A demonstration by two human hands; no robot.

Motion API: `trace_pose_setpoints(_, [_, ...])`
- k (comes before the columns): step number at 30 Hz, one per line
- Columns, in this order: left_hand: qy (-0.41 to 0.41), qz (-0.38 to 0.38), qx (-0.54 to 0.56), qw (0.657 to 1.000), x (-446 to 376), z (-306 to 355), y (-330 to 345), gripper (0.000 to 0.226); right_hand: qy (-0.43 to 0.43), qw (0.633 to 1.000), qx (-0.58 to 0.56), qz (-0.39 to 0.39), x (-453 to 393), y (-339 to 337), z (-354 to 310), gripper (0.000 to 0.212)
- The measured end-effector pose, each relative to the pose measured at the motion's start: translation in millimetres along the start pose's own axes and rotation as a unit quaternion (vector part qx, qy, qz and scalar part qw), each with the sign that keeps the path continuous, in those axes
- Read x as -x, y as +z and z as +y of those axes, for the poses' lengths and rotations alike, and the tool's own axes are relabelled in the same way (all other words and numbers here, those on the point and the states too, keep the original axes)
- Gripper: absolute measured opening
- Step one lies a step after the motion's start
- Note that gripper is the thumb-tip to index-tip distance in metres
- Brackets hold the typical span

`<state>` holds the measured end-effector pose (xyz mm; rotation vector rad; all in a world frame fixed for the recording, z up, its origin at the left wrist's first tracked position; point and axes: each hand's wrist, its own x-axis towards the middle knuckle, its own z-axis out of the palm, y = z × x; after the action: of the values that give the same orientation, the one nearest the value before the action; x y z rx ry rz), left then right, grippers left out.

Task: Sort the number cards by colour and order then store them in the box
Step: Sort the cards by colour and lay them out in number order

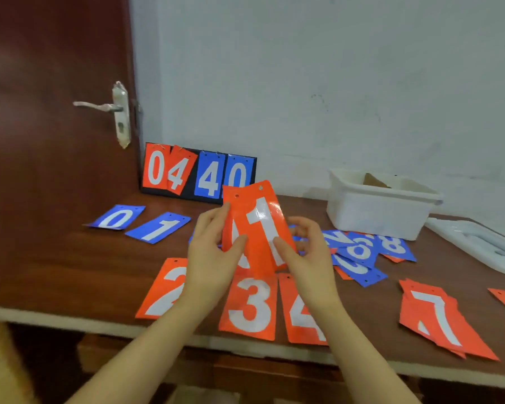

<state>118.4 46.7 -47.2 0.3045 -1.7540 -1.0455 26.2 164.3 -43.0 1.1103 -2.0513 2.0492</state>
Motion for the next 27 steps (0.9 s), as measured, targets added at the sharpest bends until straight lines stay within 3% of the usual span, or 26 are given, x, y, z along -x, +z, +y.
trace_pose_setpoints(5, [-0.007, 0.019, -0.110, 0.994, 3, -17, -89, 0.049, -0.025, 0.994, 0.016, -0.109, 14, 84, -21, 0.039])
trace_pose_setpoints(10, [-0.064, 0.021, -0.240, 0.969, -16, -44, -180, 0.049, 0.010, 0.994, 0.015, -0.107, 20, 167, -31, 0.030])
trace_pose_setpoints(12, [-0.071, -0.031, -0.325, 0.943, -26, -61, -211, 0.050, 0.033, 0.993, 0.052, -0.104, 22, 195, -34, 0.032])
trace_pose_setpoints(14, [-0.101, -0.092, -0.384, 0.913, -32, -81, -235, 0.048, 0.022, 0.980, 0.158, -0.120, 26, 218, -35, 0.038])
trace_pose_setpoints(17, [-0.159, -0.151, -0.455, 0.863, -37, -104, -256, 0.048, 0.016, 0.929, 0.321, -0.182, 34, 240, -34, 0.040])
trace_pose_setpoints(19, [-0.173, -0.169, -0.527, 0.814, -38, -111, -261, 0.042, 0.004, 0.894, 0.403, -0.197, 40, 245, -28, 0.037])
trace_pose_setpoints(20, [-0.172, -0.169, -0.541, 0.806, -37, -112, -261, 0.039, -0.006, 0.876, 0.442, -0.194, 43, 245, -24, 0.036])
trace_pose_setpoints(24, [-0.079, -0.117, -0.532, 0.835, -23, -108, -251, 0.036, -0.051, 0.842, 0.500, -0.196, 47, 240, -10, 0.039])
trace_pose_setpoints(27, [-0.049, -0.154, -0.545, 0.823, -13, -102, -238, 0.043, -0.079, 0.847, 0.464, -0.248, 43, 236, -7, 0.035])
